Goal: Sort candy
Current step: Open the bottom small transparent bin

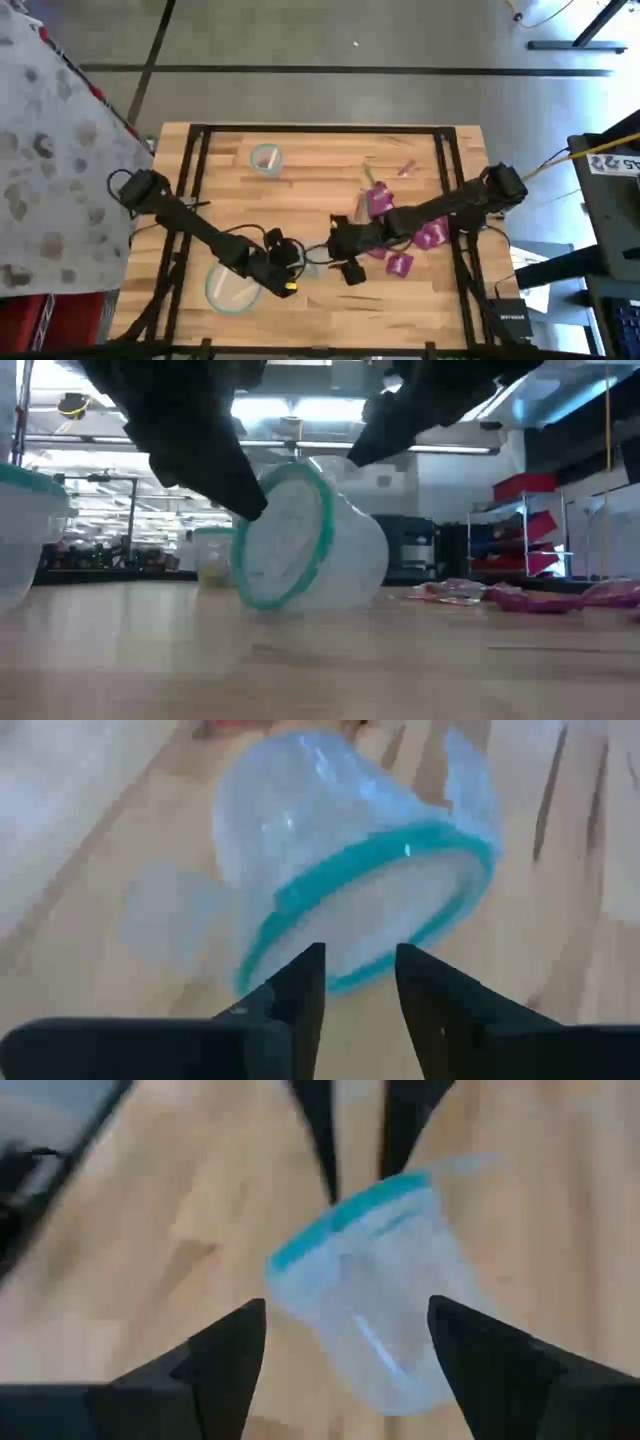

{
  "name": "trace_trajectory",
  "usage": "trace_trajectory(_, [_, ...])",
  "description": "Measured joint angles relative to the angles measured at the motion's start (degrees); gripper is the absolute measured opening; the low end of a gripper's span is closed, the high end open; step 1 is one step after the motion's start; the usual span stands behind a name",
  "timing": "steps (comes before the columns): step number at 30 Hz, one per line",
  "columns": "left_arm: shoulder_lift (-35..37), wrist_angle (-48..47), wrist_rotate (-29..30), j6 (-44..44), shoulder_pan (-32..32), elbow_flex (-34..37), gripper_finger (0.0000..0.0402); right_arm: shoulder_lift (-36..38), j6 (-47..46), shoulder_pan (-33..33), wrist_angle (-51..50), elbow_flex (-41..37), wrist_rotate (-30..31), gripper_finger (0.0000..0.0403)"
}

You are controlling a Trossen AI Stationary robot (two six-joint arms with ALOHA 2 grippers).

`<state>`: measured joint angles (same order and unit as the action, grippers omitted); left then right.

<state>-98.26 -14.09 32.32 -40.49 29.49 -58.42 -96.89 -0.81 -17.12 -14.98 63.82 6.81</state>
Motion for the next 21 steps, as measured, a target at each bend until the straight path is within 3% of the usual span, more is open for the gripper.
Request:
trace_trajectory(5, [0.0, 0.15, 0.32, 0.31, -0.35, 0.03, 0.0107, -0.01, 3.64, 1.17, 0.18, -2.27, 6.59, 0.0266])
trace_trajectory(12, [0.0, 0.43, 1.78, 0.46, -1.35, 0.03, 0.0107, -2.76, 5.8, 2.63, 4.52, -3.2, -0.48, 0.024])
trace_trajectory(21, [0.09, 5.67, 3.33, 6.75, -2.98, -2.0, 0.0107, -6.71, 4.22, 2.66, 6.01, -3.28, -2.82, 0.02])
